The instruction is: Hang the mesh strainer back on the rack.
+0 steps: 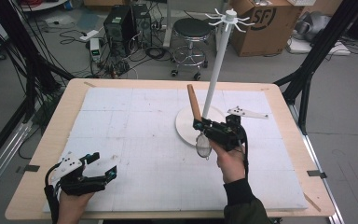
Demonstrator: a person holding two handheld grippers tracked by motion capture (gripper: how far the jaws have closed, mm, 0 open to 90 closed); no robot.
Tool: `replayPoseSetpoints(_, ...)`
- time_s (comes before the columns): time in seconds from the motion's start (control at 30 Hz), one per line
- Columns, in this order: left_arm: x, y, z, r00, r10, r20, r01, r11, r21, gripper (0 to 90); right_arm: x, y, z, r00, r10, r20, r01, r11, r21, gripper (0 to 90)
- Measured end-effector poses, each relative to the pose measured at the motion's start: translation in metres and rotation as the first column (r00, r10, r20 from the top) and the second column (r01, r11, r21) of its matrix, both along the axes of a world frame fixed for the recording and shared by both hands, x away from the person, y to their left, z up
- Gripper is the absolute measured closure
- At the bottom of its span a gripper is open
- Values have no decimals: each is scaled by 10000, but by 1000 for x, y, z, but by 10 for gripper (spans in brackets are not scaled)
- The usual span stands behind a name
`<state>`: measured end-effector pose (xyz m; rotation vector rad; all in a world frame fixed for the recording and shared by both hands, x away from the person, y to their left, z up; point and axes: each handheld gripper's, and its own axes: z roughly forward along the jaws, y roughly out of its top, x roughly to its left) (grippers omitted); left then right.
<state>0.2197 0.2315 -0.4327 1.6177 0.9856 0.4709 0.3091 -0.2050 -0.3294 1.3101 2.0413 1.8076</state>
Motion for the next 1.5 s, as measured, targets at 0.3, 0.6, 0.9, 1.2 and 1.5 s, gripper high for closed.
replayPoseSetpoints(0.3,1,1,-1,9999,-31,-139,29,9999,-121,116,-8,-15,14,9947,-560,866,531,9979,359,689)
replayPoseSetpoints(0.6,2,2,-1,9998,-43,-191,39,9998,-169,116,-16,-34,27,9796,-1194,1617,1048,9899,959,690)
replayPoseSetpoints(0.9,3,1,-2,9995,-34,-321,29,9999,-169,116,-18,-45,43,9602,-1742,2184,1414,9773,1580,690)
replayPoseSetpoints(1.2,3,2,-2,9995,-27,-320,19,9997,-245,115,-14,-54,62,9404,-2200,2595,1727,9659,1930,690)
replayPoseSetpoints(1.5,3,2,-2,9995,-23,-312,18,9999,-161,116,-8,-62,81,9238,-2549,2857,1925,9542,2289,690)
